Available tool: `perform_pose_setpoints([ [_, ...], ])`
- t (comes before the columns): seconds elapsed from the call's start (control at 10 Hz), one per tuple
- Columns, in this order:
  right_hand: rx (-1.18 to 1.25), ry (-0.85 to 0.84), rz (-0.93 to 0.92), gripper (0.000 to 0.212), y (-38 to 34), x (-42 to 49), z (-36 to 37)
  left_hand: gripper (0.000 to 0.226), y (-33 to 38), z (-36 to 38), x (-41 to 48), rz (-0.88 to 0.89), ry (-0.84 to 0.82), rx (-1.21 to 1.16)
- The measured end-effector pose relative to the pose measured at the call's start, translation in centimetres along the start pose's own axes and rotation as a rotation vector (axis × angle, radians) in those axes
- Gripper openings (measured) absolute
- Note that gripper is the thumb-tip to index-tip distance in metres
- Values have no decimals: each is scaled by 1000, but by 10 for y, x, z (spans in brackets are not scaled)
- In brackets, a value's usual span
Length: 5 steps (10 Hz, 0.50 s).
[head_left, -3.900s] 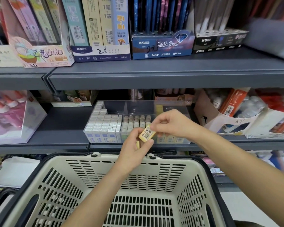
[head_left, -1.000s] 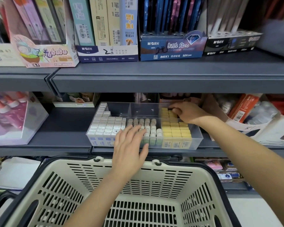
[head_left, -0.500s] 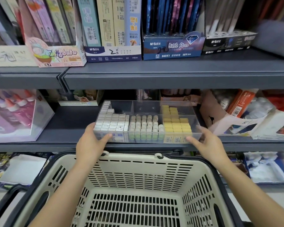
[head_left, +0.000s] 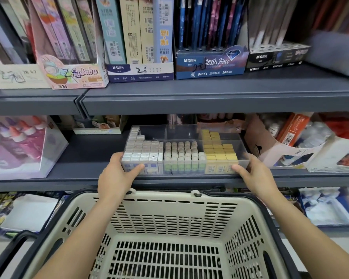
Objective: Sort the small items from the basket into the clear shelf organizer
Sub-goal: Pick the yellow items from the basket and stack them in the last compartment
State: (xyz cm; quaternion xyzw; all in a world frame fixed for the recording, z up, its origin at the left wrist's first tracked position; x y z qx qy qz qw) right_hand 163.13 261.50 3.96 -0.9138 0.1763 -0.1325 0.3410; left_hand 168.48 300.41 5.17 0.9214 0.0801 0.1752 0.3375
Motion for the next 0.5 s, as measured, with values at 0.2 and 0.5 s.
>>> perform_pose_setpoints([
  [0.2, -21, -26, 42, 56, 2, 4, 1, 65, -3, 2, 2, 5, -5, 1],
  [0.5, 86, -36, 100, 51, 0, -15, -15, 53, -3, -8, -10, -4, -124, -35],
])
Point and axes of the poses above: each hand's wrist, its own x-axis towards the middle knuckle, its own z-axis out of the palm, y = z × x, the point moved 8 cm from there along x, towards the middle knuckle, and after that the axes turned 5 degrees about y, right-handed, at the moved point
